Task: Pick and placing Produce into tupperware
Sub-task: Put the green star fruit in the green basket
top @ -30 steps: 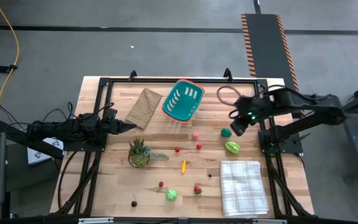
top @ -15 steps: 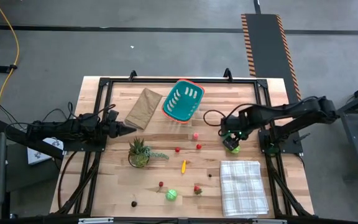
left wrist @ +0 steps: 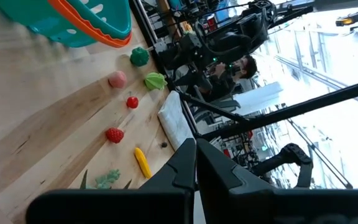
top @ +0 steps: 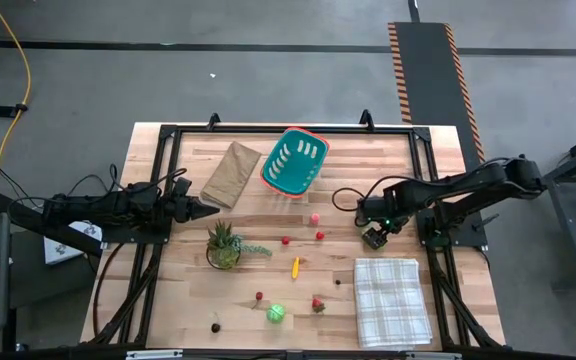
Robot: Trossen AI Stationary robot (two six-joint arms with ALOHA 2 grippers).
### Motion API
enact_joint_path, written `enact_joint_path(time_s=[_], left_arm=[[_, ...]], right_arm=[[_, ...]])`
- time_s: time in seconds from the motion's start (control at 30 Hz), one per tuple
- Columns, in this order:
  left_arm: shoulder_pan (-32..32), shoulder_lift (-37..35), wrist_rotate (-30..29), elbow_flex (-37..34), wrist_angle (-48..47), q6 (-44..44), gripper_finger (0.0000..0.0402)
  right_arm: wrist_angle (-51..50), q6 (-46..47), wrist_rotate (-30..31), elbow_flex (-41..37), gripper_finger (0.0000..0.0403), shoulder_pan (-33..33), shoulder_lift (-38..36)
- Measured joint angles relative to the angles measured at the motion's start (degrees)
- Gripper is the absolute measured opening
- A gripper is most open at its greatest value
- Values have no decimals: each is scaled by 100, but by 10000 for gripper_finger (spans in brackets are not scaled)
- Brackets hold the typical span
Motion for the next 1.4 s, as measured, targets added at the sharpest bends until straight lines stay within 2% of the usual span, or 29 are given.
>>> enact_joint_path(time_s=[0.17, 0.43, 0.6, 0.87, 1.4], left_arm=[[0, 0, -2, -2, 2, -13, 3], [0, 0, -2, -2, 4, -59, 3], [0, -1, -2, -2, 7, -61, 3], [0, 0, 40, -2, 9, -55, 3], [0, -2, 115, -2, 7, -44, 3]], right_arm=[[346, -174, -8, -71, 297, -111, -1], [424, -567, 99, -71, 345, -291, 0], [474, -595, 353, -71, 363, -313, 0], [548, -566, 592, -71, 365, -313, 2], [686, -743, 502, -149, 364, -196, 4]])
